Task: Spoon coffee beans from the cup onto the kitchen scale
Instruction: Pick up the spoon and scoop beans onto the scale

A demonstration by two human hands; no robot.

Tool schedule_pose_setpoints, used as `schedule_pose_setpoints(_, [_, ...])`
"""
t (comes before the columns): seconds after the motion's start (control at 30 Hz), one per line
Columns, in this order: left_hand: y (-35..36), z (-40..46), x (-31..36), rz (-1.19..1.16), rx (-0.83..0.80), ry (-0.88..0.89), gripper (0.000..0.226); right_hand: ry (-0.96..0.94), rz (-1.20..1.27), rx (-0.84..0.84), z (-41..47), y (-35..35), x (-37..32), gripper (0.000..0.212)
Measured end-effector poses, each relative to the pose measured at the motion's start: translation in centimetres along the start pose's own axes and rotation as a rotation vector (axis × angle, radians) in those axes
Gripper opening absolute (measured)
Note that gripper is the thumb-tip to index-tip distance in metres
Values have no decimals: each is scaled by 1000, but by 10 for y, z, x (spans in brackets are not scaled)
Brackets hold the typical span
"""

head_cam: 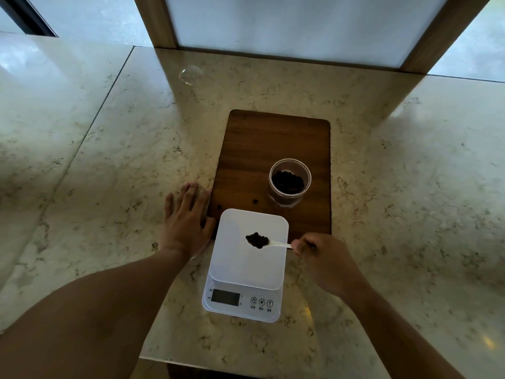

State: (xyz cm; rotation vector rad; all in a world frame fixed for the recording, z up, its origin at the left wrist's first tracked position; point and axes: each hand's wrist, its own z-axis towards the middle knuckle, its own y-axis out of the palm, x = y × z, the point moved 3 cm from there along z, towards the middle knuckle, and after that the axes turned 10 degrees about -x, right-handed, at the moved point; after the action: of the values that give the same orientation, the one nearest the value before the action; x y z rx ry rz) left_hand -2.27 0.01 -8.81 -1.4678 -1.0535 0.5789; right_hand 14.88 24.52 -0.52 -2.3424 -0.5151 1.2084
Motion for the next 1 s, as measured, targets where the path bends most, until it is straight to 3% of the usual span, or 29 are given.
schedule_pose_setpoints(1.0, [-2, 0, 2, -4, 1, -4, 67, -361, -191, 429, -22, 9, -7, 23])
